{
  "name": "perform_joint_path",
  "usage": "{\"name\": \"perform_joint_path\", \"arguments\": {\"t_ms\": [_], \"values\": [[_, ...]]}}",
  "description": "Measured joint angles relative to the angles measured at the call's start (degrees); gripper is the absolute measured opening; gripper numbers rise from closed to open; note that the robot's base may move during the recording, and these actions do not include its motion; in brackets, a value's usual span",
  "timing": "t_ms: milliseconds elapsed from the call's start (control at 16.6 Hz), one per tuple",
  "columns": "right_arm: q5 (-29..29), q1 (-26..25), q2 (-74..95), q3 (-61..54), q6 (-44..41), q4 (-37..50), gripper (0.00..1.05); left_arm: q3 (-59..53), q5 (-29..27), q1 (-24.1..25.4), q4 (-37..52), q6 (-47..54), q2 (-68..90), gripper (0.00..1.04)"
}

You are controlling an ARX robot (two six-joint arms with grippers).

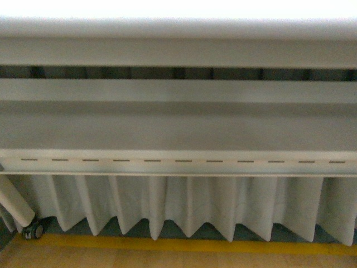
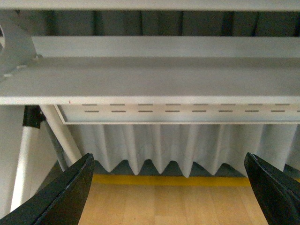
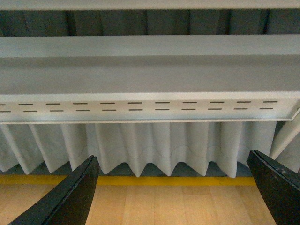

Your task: Wind up and store yellow beetle toy

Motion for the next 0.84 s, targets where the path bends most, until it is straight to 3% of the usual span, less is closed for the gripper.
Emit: {"name": "perform_joint_path", "arguments": {"t_ms": [842], "values": [[0.02,0.0,0.0,0.0,-0.02,-0.11,0.98,0.0,0.07,0.0,-0.07,-0.02,0.0,0.98]]}}
